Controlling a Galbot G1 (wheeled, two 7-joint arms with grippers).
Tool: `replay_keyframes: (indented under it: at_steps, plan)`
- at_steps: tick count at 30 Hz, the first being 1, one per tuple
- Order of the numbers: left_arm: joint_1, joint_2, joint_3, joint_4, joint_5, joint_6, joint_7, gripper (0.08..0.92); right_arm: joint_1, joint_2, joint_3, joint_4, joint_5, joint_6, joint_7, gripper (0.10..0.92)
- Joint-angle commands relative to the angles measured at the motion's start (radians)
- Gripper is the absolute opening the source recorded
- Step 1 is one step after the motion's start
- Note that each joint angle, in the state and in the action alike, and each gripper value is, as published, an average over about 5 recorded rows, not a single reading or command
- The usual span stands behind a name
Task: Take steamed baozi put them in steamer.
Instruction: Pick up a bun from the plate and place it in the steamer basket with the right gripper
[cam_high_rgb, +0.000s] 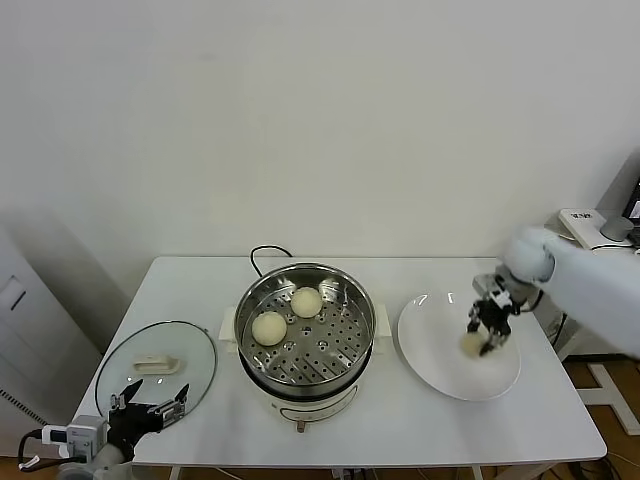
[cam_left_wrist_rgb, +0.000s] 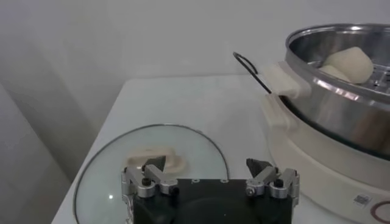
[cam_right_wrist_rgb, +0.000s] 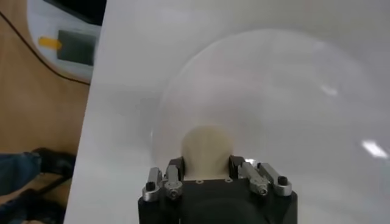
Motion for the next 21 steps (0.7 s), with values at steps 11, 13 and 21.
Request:
replay_keyframes:
  at_steps: [11, 13, 21]
  plan:
    - [0.006, 0.001, 0.007, -0.010, -0.001, -0.008, 0.000, 0.823, 0.413, 0.322, -0.141, 0.043, 0.294, 0.238, 0.045, 0.458]
    - [0.009, 0.001, 0.007, -0.010, -0.001, -0.011, 0.000, 0.823, 0.414, 0.376, -0.139, 0.050, 0.298, 0.294, 0.047, 0.458]
    - [0.018, 0.002, 0.006, -0.006, -0.001, -0.020, 0.001, 0.823, 0.346, 0.502, -0.140, 0.141, 0.211, 0.427, 0.051, 0.458]
